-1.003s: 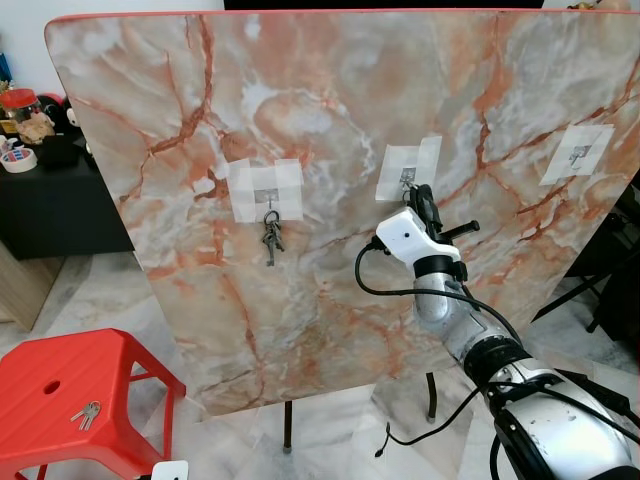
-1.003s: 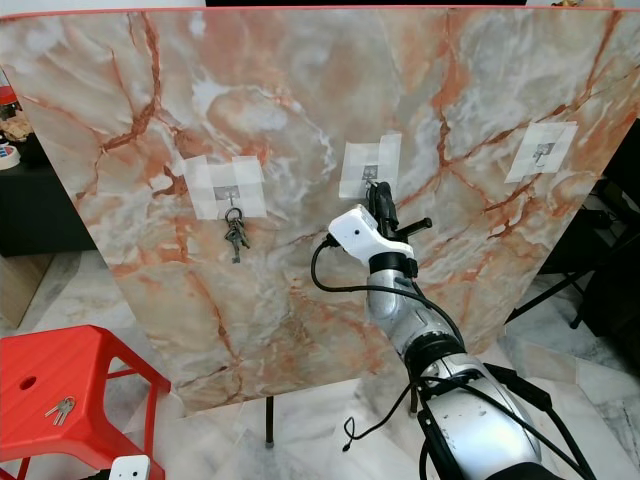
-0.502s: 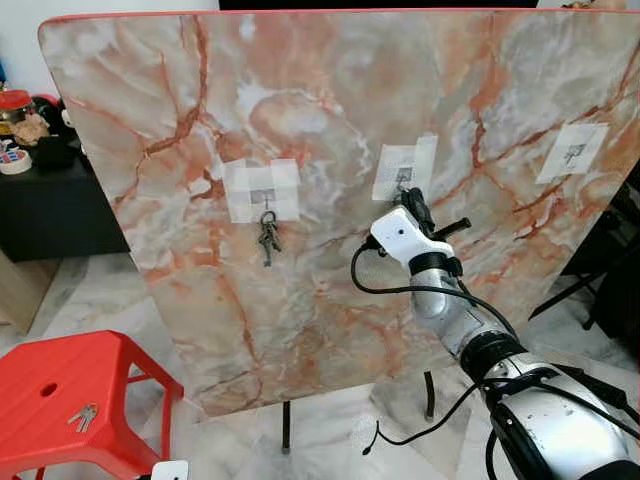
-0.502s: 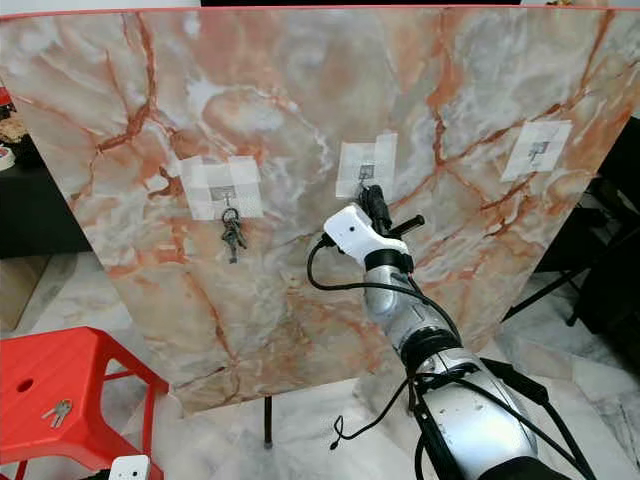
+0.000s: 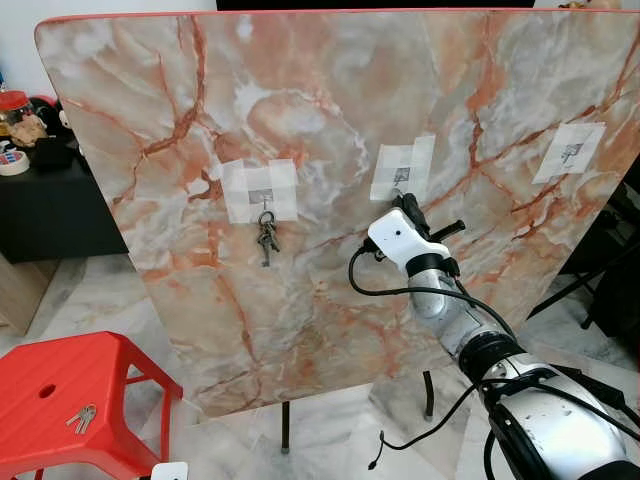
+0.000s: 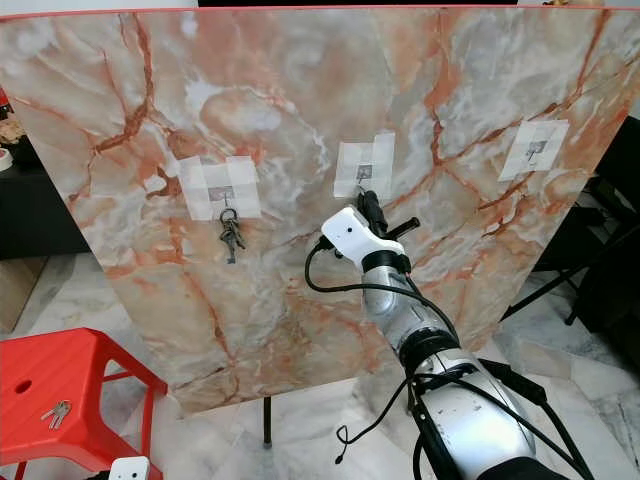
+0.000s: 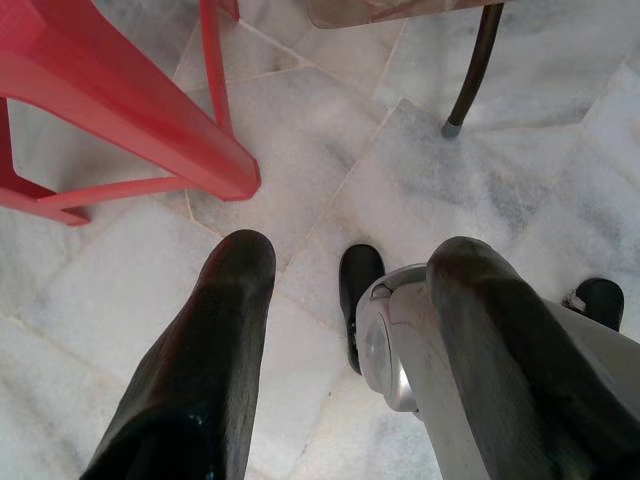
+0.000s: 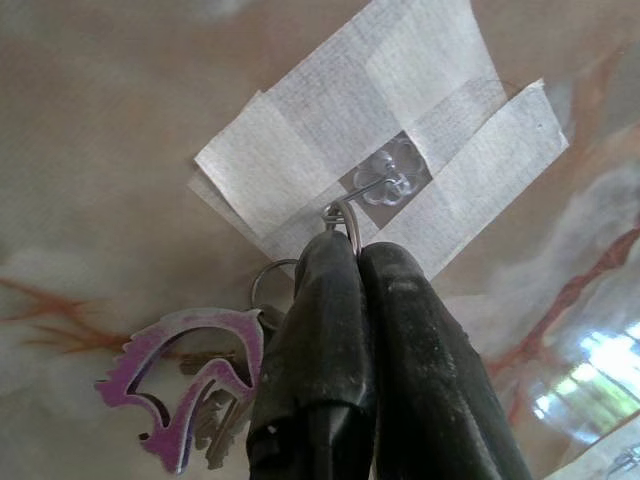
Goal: Hang keys on a hook
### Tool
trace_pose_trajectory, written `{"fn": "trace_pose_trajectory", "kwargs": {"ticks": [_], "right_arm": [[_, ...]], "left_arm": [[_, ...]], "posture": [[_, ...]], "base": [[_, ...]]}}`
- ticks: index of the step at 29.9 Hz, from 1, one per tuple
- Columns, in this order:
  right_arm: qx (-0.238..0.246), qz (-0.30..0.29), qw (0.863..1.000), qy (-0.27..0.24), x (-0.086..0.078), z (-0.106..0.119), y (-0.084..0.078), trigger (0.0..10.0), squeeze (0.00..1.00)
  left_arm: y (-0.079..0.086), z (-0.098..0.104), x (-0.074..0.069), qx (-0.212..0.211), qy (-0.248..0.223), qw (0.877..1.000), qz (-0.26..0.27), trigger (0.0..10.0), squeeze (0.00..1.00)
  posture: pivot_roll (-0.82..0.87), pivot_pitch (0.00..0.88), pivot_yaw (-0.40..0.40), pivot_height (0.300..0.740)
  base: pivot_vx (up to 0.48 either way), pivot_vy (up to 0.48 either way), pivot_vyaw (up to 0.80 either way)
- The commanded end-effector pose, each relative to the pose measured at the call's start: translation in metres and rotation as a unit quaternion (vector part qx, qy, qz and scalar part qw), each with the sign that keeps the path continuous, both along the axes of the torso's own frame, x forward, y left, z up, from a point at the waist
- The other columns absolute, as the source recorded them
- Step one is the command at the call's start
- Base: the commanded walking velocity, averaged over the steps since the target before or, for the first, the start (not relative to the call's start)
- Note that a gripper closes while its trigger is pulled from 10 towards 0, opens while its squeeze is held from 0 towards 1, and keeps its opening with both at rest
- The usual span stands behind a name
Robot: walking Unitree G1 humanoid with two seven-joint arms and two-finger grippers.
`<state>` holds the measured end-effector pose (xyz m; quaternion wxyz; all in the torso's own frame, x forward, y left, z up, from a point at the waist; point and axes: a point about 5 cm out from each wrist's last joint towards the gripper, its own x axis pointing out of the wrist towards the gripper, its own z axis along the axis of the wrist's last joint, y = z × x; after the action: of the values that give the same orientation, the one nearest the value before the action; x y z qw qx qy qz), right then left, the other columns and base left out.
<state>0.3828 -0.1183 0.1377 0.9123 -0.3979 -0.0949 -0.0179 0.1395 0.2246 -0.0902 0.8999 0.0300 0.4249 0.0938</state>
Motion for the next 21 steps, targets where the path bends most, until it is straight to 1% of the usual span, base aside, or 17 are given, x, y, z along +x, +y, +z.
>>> {"fn": "trace_pose_trajectory", "kwargs": {"ticks": [1,8,21], "right_arm": [[-0.001,0.003,1.0,0.019,-0.0009,-0.0052,0.0011,10.0,0.0],[-0.003,0.012,0.999,0.043,-0.0027,-0.0118,0.0028,10.0,0.0],[-0.002,0.017,0.998,0.054,-0.0037,-0.015,0.0041,10.0,0.0]], "left_arm": [[0.0014,-0.002,-0.0055,-0.001,0.009,1.0,0.005,10.0,0.0],[-0.0003,-0.0019,-0.004,-0.001,0.009,1.0,0.003,10.0,0.0],[-0.0002,-0.0012,-0.0019,-0.002,0.007,1.0,0.004,10.0,0.0]], "posture": [[0.08,0.0,-0.068,0.74],[0.08,0.0,-0.068,0.74],[0.08,0.0,-0.071,0.74]], "base": [[0.0,0.0,0.0],[0.0,0.0,0.0],[0.0,0.0,0.0]]}}
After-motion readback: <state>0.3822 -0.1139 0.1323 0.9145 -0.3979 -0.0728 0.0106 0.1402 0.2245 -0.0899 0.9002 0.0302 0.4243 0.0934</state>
